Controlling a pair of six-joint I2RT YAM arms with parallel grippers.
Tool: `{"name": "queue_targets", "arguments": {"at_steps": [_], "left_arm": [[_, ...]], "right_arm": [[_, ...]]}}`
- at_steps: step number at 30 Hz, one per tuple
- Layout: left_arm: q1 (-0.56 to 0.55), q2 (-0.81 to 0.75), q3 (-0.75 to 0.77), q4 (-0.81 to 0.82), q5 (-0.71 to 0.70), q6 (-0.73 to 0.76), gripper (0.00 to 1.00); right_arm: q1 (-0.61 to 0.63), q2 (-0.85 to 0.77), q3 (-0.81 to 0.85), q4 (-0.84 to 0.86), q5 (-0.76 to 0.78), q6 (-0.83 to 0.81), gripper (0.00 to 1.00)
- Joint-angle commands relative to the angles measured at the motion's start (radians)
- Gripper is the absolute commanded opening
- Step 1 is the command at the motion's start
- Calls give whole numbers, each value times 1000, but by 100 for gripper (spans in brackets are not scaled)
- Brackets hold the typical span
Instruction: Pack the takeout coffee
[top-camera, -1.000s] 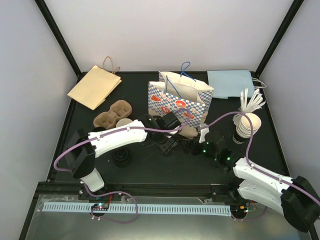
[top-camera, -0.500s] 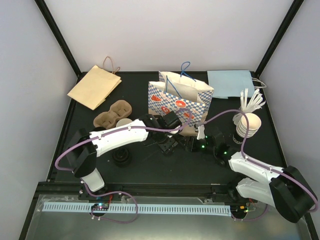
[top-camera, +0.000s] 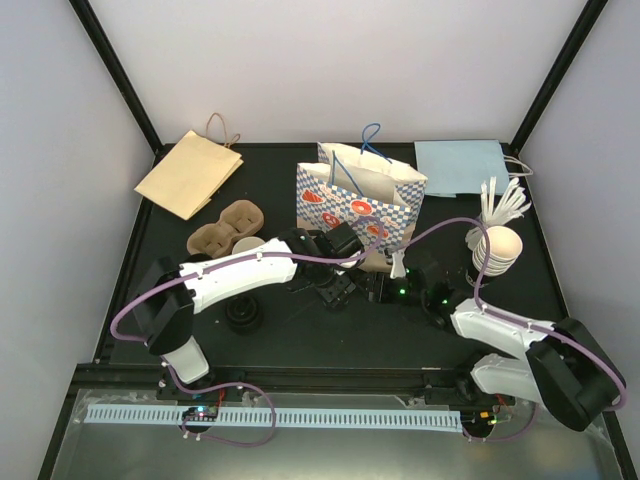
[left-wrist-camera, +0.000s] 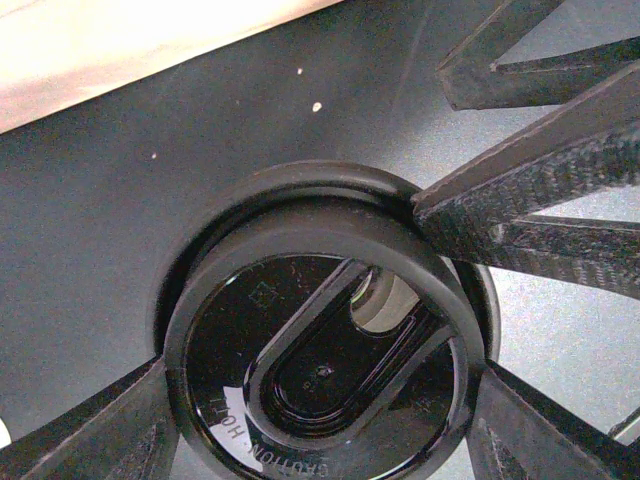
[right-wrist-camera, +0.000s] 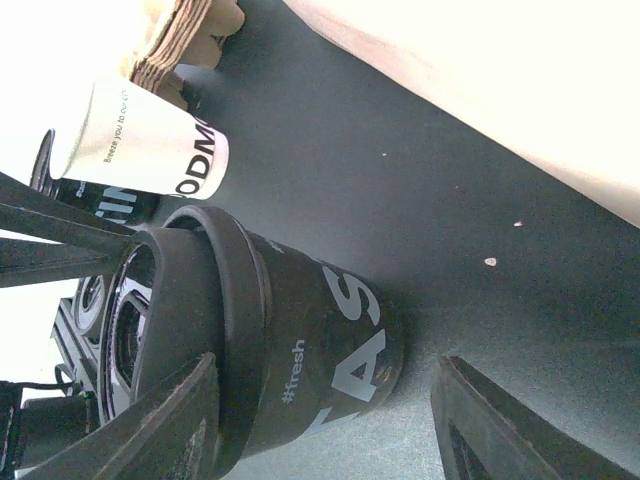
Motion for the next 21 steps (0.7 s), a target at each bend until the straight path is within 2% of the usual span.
{"name": "queue_targets", "arguments": {"at_steps": [1, 12, 21], "left_arm": [[-7, 58, -6, -38, 27, 20, 63], [-7, 82, -9, -35, 49, 33, 64], [-4, 122, -35, 0, 84, 35, 64]], "right_arm": [[-10, 26, 18, -25, 24, 9, 59], [-10, 106, -53, -41, 23, 112, 57], [-10, 244, -131, 47, -19, 161, 56]]}}
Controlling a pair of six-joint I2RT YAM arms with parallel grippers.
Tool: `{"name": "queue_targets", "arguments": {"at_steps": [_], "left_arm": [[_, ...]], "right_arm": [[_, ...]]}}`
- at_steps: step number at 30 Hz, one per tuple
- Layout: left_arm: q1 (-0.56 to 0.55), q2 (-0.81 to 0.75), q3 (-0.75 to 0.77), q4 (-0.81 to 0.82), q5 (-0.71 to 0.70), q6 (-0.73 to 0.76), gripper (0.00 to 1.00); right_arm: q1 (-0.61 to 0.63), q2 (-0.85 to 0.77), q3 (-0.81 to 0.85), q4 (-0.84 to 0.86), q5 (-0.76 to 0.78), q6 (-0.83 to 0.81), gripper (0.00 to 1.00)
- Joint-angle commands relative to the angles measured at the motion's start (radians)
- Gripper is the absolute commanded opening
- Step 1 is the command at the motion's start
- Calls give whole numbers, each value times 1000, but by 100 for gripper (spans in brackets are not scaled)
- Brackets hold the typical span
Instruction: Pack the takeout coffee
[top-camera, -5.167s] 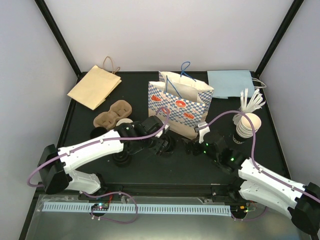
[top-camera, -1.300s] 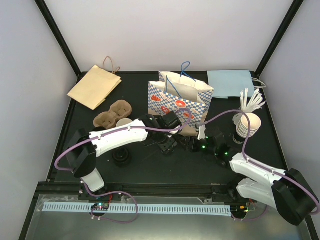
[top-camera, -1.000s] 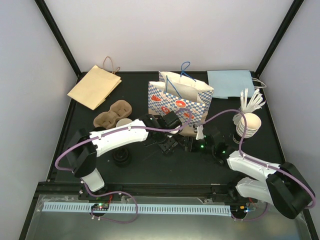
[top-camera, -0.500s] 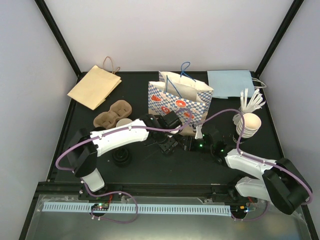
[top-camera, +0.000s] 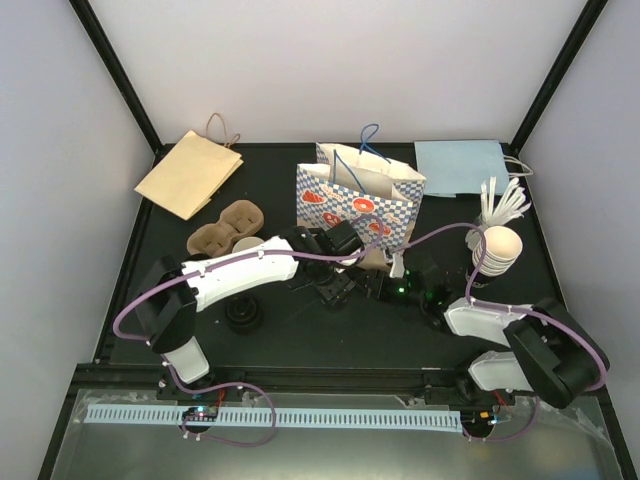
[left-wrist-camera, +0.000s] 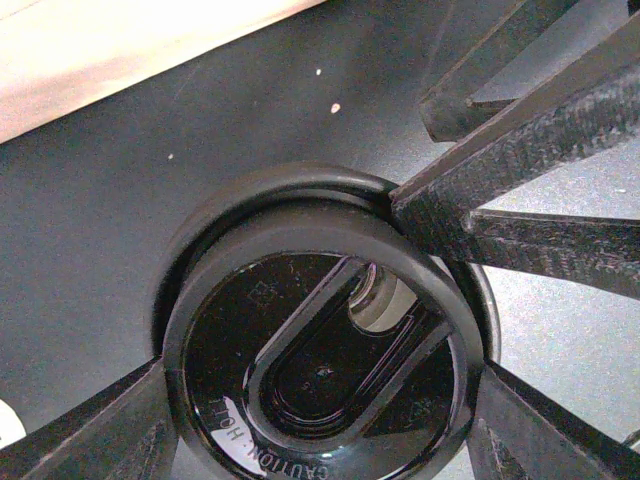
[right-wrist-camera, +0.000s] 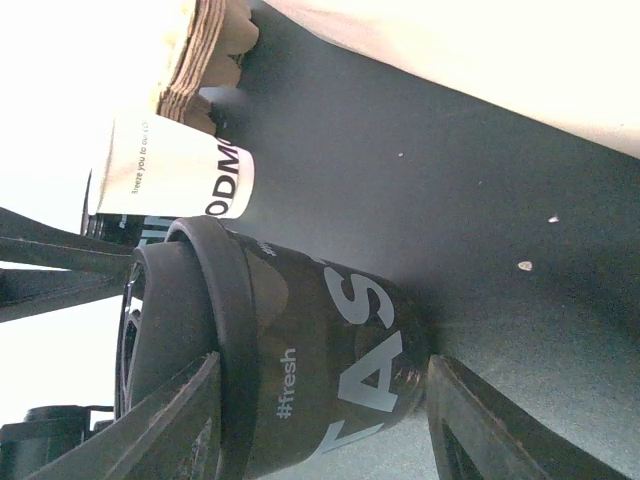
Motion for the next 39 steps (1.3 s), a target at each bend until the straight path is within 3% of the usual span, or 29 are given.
{"name": "queue_targets", "arguments": {"at_steps": [1, 6, 13, 21, 27, 39], "left_arm": [[-13, 110, -47, 7, 89, 24, 63], [-14, 112, -52, 1, 101, 21, 63], [-13, 90, -70, -13, 99, 20, 63], [-19, 74, -73, -26, 106, 29, 63], [-28, 69, -55, -48, 111, 37, 63], [-48, 80, -41, -59, 117, 44, 63]], "right_arm": [[11, 110, -88, -163, 52, 16, 56], [11, 48, -69, -218, 64, -18, 56], [-22, -157, 6, -365, 74, -88, 59], [-77, -289, 51, -354, 5, -125, 59], [-78, -267, 61, -285, -14, -95, 59], [-77, -67, 65, -85, -80, -23, 56]]}}
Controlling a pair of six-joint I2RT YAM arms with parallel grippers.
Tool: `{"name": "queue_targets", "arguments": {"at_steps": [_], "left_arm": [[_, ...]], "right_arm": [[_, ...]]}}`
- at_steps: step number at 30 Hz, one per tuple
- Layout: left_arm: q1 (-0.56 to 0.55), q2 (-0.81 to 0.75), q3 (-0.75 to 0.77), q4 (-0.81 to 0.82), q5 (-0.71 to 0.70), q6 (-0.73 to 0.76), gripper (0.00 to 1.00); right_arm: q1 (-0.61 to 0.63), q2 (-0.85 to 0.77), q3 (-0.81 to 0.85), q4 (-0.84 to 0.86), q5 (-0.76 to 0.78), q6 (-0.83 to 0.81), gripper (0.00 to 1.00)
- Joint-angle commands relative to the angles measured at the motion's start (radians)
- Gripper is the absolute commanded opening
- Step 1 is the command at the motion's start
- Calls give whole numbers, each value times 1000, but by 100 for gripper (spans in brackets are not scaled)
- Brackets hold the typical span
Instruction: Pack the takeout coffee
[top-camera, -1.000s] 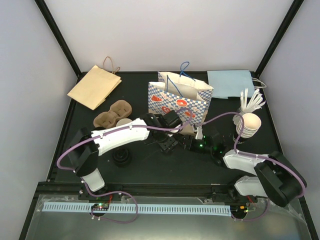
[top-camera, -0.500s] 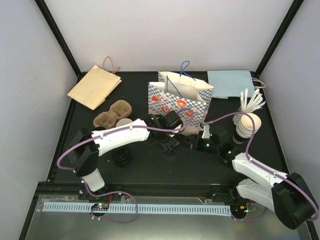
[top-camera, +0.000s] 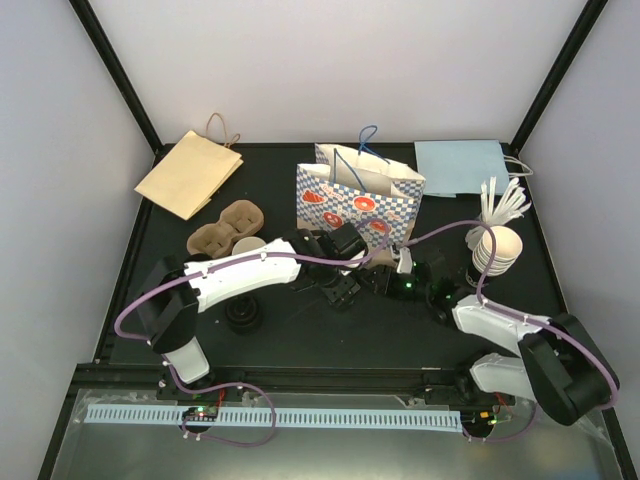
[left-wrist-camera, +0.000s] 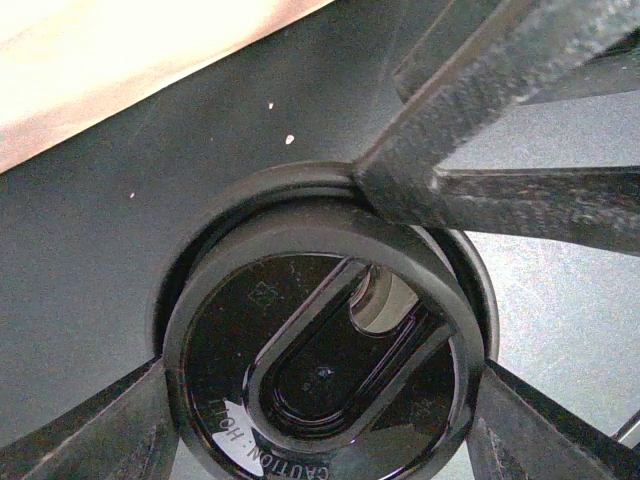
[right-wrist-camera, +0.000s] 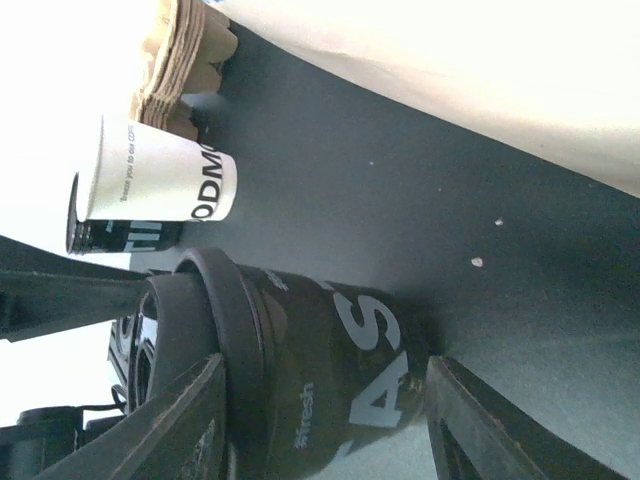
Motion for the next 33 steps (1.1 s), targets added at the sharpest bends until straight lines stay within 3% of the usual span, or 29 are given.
{"name": "queue_targets", "arguments": {"at_steps": [1, 19, 33], "left_arm": [[-28, 76, -39, -99, 90, 14, 63], [-32, 89, -39, -87, 91, 19, 63], [-32, 114, -49, -67, 102, 11, 63]], "right_arm": [[-5, 60, 18, 125, -39, 42, 56], [7, 259, -32, 304, -17, 81, 54], [34, 588, -223, 670, -43, 157, 50]]}}
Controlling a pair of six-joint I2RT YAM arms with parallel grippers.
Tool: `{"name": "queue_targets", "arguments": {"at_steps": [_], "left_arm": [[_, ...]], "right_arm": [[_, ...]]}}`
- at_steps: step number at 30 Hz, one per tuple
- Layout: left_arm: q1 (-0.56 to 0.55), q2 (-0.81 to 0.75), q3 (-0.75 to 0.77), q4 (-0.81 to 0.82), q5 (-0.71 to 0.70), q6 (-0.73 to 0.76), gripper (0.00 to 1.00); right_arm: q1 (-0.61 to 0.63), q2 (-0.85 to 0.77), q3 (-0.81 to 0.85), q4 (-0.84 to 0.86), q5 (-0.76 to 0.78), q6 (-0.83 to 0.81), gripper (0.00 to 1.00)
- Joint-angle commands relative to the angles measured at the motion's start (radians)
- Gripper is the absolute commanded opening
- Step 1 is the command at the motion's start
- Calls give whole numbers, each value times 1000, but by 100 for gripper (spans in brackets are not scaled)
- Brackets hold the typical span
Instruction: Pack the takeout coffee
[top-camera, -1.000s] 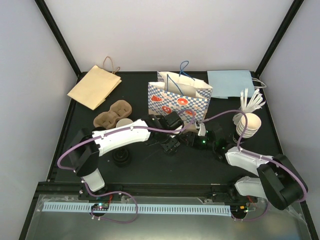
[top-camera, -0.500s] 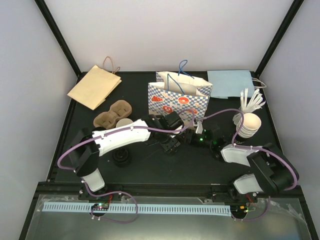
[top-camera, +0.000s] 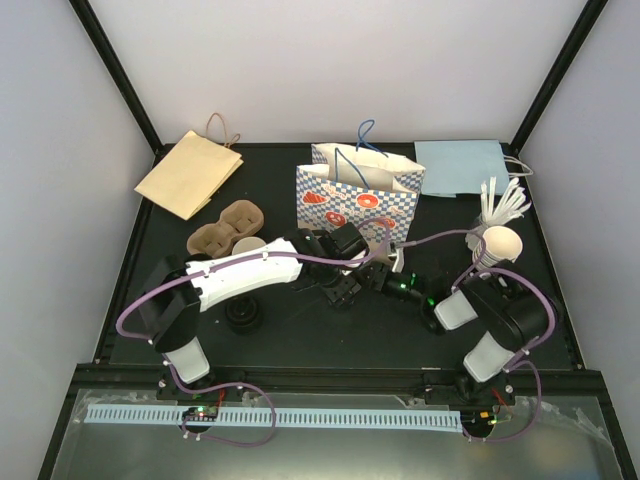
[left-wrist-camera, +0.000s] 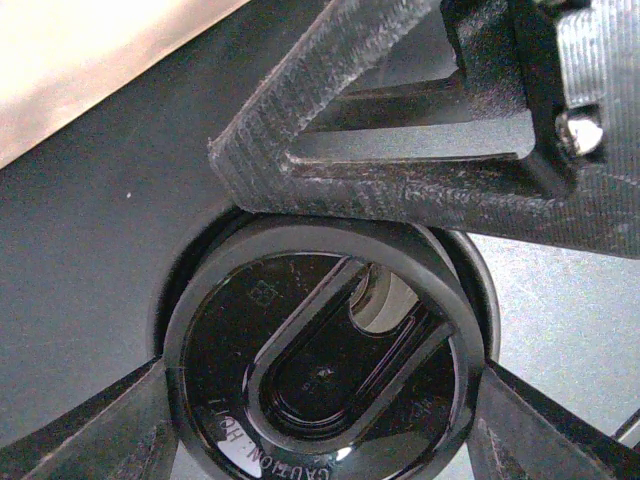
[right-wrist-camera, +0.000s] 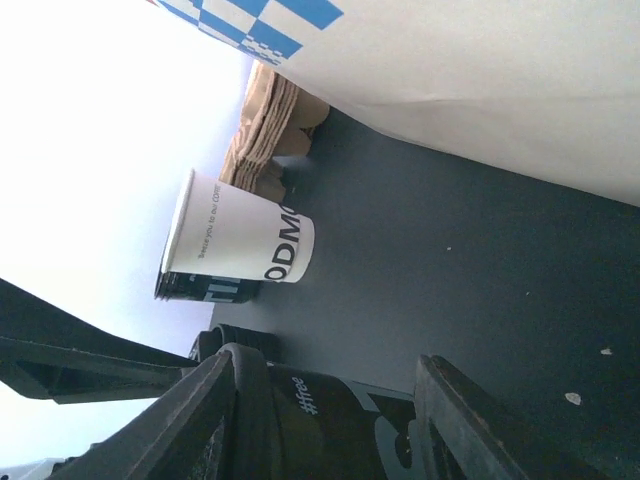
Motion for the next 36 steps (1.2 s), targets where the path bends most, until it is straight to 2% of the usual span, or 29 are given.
{"name": "queue_targets", "arguments": {"at_steps": [1, 7, 11, 14, 19, 22, 25, 36], "left_arm": [[-32, 103, -57, -63, 101, 12, 63], [-32, 105, -58, -58, 115, 11, 62], [-32, 106, -55, -63, 114, 11, 62], [-32, 101, -51, -70, 104, 10, 62], [-32, 91, -44, -89, 96, 18, 62], [-32, 74, -48, -92, 110, 33, 62], [-34, 59, -53, -96, 114, 39, 62], [-71, 69, -52, -100, 103, 59, 62]], "right_arm": [[40, 184, -119, -105, 10, 3, 49], [45, 261, -151, -37, 7, 14, 46], [45, 208, -152, -48, -14, 14, 45], [45, 86, -125, -159, -8, -2, 46], [34, -158, -31, -450, 32, -84, 47], [19, -245, 38, -581, 24, -137, 47], [11, -246, 80, -612, -24, -153, 47], [8, -85, 140, -481, -174, -131, 47]]}}
